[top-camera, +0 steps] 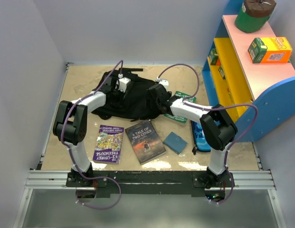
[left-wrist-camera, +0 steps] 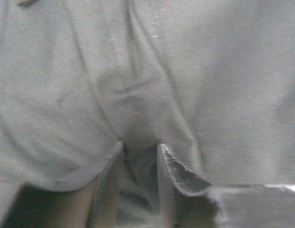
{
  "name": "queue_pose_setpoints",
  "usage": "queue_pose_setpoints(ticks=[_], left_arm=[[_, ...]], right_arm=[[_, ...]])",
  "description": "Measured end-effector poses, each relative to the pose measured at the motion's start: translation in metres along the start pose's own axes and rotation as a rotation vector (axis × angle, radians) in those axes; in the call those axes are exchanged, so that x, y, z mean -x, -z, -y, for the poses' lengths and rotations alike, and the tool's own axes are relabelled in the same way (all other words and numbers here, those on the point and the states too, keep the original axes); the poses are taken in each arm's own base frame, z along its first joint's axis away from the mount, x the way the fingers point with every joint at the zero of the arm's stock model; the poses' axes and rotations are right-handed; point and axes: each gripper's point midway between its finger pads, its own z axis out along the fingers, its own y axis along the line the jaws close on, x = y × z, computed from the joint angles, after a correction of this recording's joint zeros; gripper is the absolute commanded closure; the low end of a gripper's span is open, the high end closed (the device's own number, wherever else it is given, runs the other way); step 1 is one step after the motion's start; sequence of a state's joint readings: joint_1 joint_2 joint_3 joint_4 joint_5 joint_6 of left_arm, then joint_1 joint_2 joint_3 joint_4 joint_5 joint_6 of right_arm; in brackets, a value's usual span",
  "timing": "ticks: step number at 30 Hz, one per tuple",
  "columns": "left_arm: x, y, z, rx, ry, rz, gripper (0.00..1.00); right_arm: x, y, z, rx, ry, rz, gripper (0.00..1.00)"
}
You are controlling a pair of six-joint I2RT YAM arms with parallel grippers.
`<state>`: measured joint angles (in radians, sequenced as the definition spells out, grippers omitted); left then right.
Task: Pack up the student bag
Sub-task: Adjust the student bag at the center of the board.
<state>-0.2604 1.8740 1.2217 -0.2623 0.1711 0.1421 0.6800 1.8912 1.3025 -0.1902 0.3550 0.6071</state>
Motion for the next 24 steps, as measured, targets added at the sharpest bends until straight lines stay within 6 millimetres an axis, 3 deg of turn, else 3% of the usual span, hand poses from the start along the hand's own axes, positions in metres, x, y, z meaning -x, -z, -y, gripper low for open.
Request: queue_pose_setpoints(ticks=[1,2,12,18,21,24], left_arm=[[0.0,-0.001,0.0,0.0,0.007,-0.001,0.96],[0.0,-0.001,0.0,0.0,0.01,0.0,1.0],[0.009,0.011,0.004,-0.035,0.039,0.013,1.0],[0.054,0.067,0.027,-0.179,0.045,0.158,1.0],[0.068,0.096,0.043,-0.248,0.019,0.22,1.0],[0.076,0.114,0.046,-0.266,0.005,0.264,0.97]], right_arm=[[-0.001,0.0,0.0,0.002,0.0,-0.004,0.13],[-0.003,-0.001,0.0,0.004,0.001,-0.007,0.13],[-0.005,-0.002,0.004,0.001,0.003,-0.01,0.24],[0.002,0.002,0.005,-0.002,0.01,0.009,0.25],[0.018,0.014,0.004,0.006,0.014,0.051,0.24],[0.041,0.026,-0.002,0.024,0.011,0.111,0.23]])
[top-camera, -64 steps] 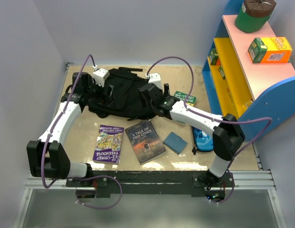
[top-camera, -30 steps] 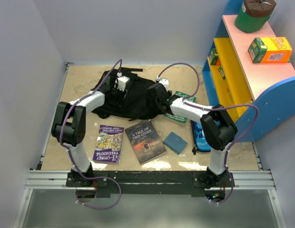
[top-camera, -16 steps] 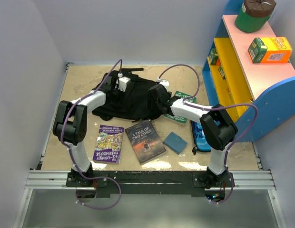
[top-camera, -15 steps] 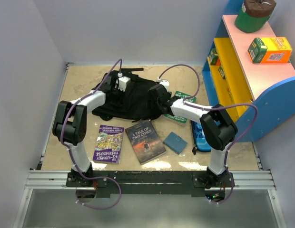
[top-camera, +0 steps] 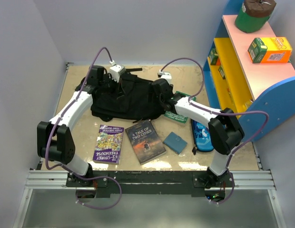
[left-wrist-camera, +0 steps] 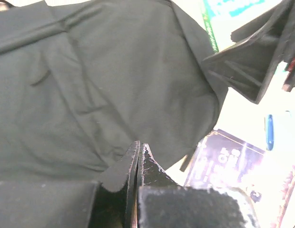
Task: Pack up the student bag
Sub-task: Adjust the student bag at the center of the board.
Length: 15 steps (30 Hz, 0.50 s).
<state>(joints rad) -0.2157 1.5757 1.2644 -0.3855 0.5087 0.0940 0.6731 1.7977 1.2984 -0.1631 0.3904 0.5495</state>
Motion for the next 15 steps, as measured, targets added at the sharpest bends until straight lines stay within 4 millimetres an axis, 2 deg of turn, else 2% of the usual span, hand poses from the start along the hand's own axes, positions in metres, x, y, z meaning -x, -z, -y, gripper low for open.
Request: queue_pose_setpoints(ticks=[1,3,6,8,11,13,15], left_arm=[[0.002,0.003,-0.002,0.007,0.0,0.008,0.92],[0.004,0.005,-0.014,0.045,0.01,0.011,0.44],[0.006,0.001,-0.05,0.153,0.035,0.01,0.26],[0.015,-0.005,-0.081,0.226,0.057,0.005,0.24],[0.03,-0.019,-0.121,0.296,0.073,0.015,0.23],[0.029,-0.025,-0.139,0.331,0.083,0.013,0.23],[0.017,-0.026,-0.148,0.363,0.106,-0.01,0.24]], right_arm=[[0.007,0.001,-0.003,0.004,-0.001,0.015,0.23],[0.02,-0.002,-0.01,0.012,-0.001,0.042,0.23],[0.031,-0.015,-0.024,0.03,-0.004,0.069,0.23],[0.029,-0.029,-0.033,0.04,-0.002,0.074,0.23],[0.013,-0.049,-0.047,0.045,0.023,0.052,0.23],[-0.001,-0.062,-0.063,0.062,0.046,0.032,0.23],[-0.015,-0.072,-0.082,0.09,0.067,0.015,0.22]])
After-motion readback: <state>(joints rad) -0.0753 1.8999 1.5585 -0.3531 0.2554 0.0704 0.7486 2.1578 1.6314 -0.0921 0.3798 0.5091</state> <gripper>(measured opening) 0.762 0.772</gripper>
